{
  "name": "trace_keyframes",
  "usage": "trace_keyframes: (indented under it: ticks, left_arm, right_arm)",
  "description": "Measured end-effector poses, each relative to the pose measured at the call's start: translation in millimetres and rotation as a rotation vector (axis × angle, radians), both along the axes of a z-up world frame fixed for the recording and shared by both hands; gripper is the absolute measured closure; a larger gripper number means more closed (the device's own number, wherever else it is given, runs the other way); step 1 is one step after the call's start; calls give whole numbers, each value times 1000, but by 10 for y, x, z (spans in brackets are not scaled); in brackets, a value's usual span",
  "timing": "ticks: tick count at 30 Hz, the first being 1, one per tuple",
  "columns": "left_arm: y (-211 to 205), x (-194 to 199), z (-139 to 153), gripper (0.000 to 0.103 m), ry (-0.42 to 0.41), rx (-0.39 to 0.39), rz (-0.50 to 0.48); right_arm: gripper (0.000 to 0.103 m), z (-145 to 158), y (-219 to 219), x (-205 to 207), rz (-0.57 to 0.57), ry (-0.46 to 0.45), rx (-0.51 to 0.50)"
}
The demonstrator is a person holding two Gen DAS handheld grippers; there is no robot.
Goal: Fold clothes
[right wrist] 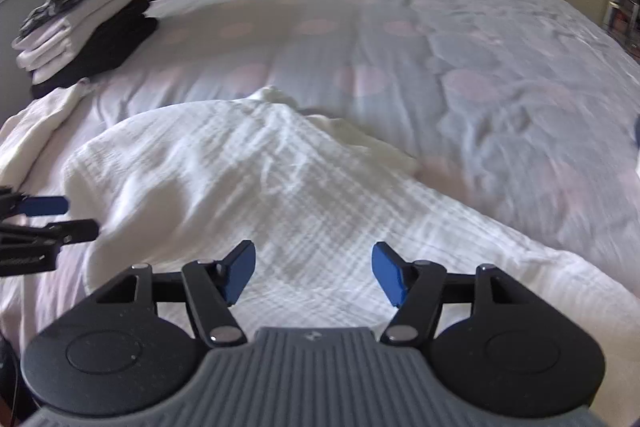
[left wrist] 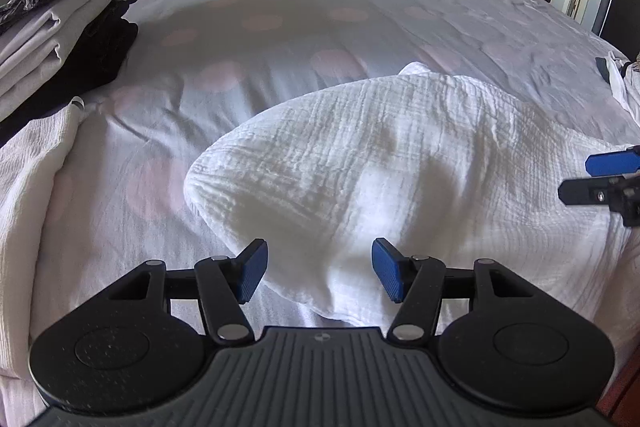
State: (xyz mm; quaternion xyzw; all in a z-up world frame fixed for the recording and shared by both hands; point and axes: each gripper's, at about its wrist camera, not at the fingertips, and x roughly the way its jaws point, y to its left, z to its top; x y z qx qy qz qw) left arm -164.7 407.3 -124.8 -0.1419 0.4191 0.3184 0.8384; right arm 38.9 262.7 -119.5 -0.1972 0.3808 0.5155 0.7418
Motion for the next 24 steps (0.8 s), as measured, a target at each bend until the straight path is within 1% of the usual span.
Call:
trace_keyframes:
  ticks: [3, 5, 6, 8, 9, 13, 16, 17, 19, 20, 21, 22, 23, 24]
  left_arm:
    - [43, 15, -26, 35, 5, -11, 0]
    - [43, 23, -22, 35, 8, 2, -5]
    - [34, 26, -18, 35, 9, 12, -8]
    - [25, 27, -17, 35, 13, 27, -12]
    - [23, 25, -19, 35, 16, 32, -12]
    - [56, 16, -39, 35, 26, 31, -4]
    - [85, 25, -52, 35, 33, 23, -3]
    - [90, 34, -64, 35, 39, 22, -4]
    - [99, 50, -89, 35, 52, 19, -7]
    - [102, 59, -101, 35, 58, 18, -9]
    - [104, 69, -110, 35, 62, 18, -10]
    - [106, 78, -116, 35, 66, 18, -11]
    - [107, 82, -115, 35, 66, 20, -11]
    - [105, 81, -108, 35, 64, 21, -9]
  right_arm:
    - [33, -32, 9, -143, 81, -34, -50]
    - [30, -43, -8, -110, 67, -41, -65]
    - [28, -40, -10, -51, 52, -39, -65]
    - [28, -26, 2, 104, 22, -34, -56]
    - [28, -16, 15, 174, 16, -50, -49]
    - [28, -18, 228, 424, 57, -139, -34]
    - [29, -88, 421, 591, 108, -154, -39]
    - [32, -122, 470, 624, 123, -154, -49]
    - [40, -189, 568, 689, 155, -152, -68]
    - [52, -208, 591, 704, 164, -141, -74]
    - [68, -218, 596, 707, 169, -122, -78]
    - [77, -228, 600, 710, 175, -103, -81]
    - [89, -217, 585, 681, 178, -100, -82]
    - [92, -193, 556, 628, 180, -107, -80]
